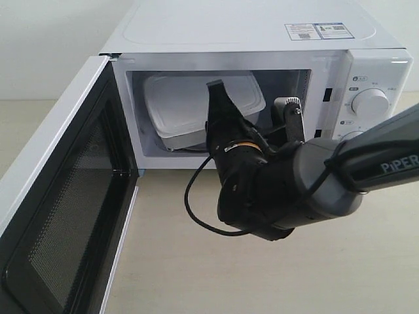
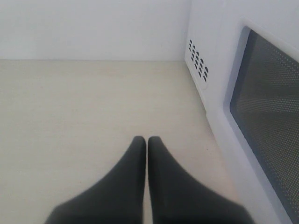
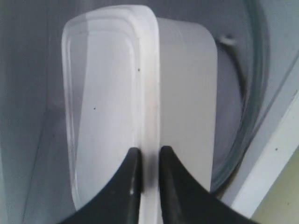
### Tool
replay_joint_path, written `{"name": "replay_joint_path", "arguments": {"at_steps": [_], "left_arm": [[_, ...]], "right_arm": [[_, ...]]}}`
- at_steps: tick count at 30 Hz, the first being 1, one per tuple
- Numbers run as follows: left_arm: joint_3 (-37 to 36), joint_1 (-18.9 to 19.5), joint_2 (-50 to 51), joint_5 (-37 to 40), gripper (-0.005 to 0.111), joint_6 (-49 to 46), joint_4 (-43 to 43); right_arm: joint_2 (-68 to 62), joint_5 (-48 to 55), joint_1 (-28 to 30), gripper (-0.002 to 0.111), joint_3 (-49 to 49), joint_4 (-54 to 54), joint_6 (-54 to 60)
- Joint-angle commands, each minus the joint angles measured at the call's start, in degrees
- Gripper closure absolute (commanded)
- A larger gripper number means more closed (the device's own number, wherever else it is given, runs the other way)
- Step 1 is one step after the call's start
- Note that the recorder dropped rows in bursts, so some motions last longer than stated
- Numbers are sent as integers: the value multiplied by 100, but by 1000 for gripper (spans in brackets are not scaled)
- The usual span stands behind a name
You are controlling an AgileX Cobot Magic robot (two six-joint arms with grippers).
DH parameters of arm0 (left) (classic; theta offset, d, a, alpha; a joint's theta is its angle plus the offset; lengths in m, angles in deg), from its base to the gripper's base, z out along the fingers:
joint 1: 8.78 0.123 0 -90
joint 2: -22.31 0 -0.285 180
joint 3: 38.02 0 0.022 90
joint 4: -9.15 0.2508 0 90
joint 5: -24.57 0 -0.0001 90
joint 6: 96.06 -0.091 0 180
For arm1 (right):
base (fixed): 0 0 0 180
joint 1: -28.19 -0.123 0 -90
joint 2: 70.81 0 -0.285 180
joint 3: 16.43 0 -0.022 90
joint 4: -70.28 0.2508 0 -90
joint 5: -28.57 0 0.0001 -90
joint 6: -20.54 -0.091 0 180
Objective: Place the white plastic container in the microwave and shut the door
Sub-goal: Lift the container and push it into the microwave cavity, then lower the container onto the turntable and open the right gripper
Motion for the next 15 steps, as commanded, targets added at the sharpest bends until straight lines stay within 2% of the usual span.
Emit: {"name": "replay_joint_path", "arguments": {"at_steps": [1, 15], "left_arm": [[-19, 17, -13, 1, 103, 4, -9], [-19, 17, -13, 1, 103, 4, -9]], "right_arm": [[15, -304, 101, 109, -59, -26, 73], [5, -154, 287, 109, -59, -76, 148]]}}
